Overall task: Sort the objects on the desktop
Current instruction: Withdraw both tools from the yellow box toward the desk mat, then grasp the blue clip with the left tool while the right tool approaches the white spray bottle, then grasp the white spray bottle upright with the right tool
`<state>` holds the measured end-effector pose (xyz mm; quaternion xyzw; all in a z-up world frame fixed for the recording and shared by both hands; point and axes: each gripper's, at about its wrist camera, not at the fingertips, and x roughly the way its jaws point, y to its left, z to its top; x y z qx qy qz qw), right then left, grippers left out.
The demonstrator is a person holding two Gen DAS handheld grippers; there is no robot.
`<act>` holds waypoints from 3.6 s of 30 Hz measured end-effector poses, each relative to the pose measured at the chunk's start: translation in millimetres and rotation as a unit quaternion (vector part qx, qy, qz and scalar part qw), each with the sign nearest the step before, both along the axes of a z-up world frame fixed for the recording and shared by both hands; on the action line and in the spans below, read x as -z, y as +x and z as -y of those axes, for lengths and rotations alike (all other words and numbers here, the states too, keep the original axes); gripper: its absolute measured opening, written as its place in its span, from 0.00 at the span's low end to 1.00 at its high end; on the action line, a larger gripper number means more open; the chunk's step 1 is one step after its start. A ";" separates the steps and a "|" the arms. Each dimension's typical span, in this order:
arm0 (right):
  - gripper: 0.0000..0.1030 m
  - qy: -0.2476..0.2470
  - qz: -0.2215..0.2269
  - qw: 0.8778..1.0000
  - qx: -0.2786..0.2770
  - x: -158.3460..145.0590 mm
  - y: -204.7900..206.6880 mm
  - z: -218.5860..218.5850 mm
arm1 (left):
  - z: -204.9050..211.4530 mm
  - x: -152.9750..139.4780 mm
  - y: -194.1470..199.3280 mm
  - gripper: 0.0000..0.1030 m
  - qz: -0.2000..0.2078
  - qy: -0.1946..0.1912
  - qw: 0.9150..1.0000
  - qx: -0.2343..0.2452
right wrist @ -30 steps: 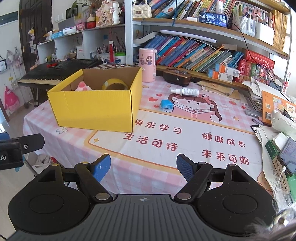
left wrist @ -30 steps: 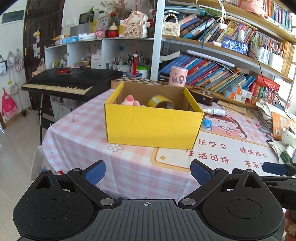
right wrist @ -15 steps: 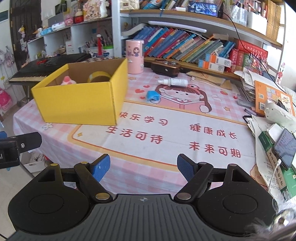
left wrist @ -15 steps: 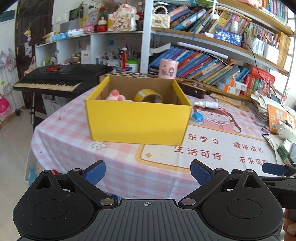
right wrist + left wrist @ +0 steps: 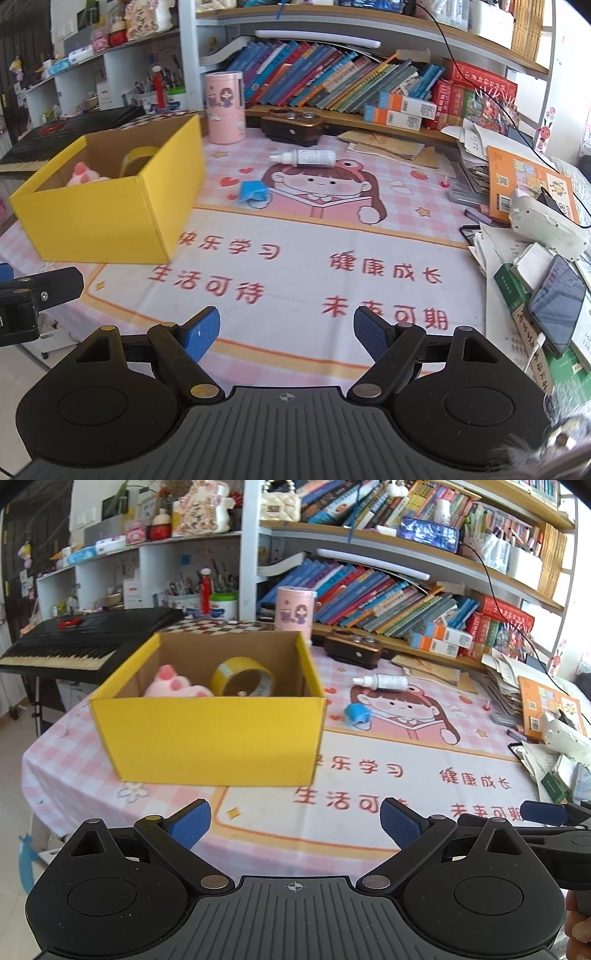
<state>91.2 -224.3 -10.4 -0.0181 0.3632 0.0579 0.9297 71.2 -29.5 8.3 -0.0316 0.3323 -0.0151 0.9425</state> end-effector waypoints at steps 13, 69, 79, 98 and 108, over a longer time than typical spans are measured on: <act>0.76 -0.001 -0.009 1.000 0.029 3.7 51.4 47.2 | 50.4 6.7 54.0 0.97 -0.011 0.002 0.999 0.031; 0.78 0.027 0.017 0.995 -0.097 24.9 304.1 73.4 | 115.2 86.4 260.9 0.50 -0.051 0.034 0.994 -0.087; 0.79 0.004 0.019 0.988 -0.152 35.9 329.3 59.6 | 117.5 87.2 263.8 0.34 -0.050 0.026 0.995 -0.079; 0.55 -0.117 -0.009 0.919 -0.377 66.1 403.4 17.4 | 103.7 20.2 195.0 0.34 -0.006 -0.042 0.998 -0.036; 0.30 -0.053 -0.092 0.926 -0.362 62.0 390.0 22.1 | 96.1 9.1 177.0 0.34 0.008 -0.052 0.998 -0.041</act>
